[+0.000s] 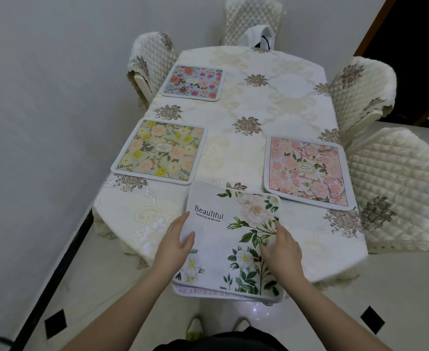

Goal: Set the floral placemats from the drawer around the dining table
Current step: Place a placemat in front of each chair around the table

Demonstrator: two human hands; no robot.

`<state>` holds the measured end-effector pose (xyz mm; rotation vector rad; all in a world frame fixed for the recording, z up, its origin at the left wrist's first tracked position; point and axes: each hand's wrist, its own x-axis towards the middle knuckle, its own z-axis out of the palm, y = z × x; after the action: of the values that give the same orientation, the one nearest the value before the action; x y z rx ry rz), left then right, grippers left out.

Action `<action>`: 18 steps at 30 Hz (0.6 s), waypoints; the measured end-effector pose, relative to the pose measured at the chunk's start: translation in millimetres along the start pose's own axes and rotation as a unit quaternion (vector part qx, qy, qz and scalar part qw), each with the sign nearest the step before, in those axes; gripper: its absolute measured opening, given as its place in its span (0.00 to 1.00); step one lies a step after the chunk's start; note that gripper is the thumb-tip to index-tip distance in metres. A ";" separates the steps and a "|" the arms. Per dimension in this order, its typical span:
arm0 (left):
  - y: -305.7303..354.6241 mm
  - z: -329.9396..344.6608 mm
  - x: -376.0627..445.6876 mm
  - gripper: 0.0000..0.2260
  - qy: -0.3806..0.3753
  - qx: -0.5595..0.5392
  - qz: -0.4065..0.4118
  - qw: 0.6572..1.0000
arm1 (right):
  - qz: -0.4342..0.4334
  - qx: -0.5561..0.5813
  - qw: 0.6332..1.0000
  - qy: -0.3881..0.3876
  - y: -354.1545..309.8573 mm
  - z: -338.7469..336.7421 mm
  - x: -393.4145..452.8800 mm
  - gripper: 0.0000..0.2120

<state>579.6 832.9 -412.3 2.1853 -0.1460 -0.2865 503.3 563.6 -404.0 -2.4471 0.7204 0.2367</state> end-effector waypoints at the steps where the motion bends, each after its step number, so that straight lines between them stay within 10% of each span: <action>1: 4.5 -4.0 0.5 0.22 0.016 -0.041 -0.018 0.999 | 0.007 0.106 0.994 0.010 -3.0 -5.2 -1.7 0.35; 5: 12.5 -14.2 12.2 0.19 0.041 -0.140 -0.086 0.986 | 0.075 0.327 0.941 0.040 -8.4 -23.5 -5.6 0.29; 11: 0.4 -9.8 17.6 0.22 -0.046 -0.204 -0.205 0.956 | 0.099 0.280 0.953 -0.058 0.3 -21.8 -5.2 0.25; 18: 0.3 -14.1 13.9 0.22 -0.064 -0.072 -0.132 0.986 | 0.061 0.251 0.966 -0.023 -6.7 -24.3 -15.0 0.27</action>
<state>596.7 840.9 -406.1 2.0405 0.0930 -0.5714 494.5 561.0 -376.1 -1.9133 0.8001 0.1358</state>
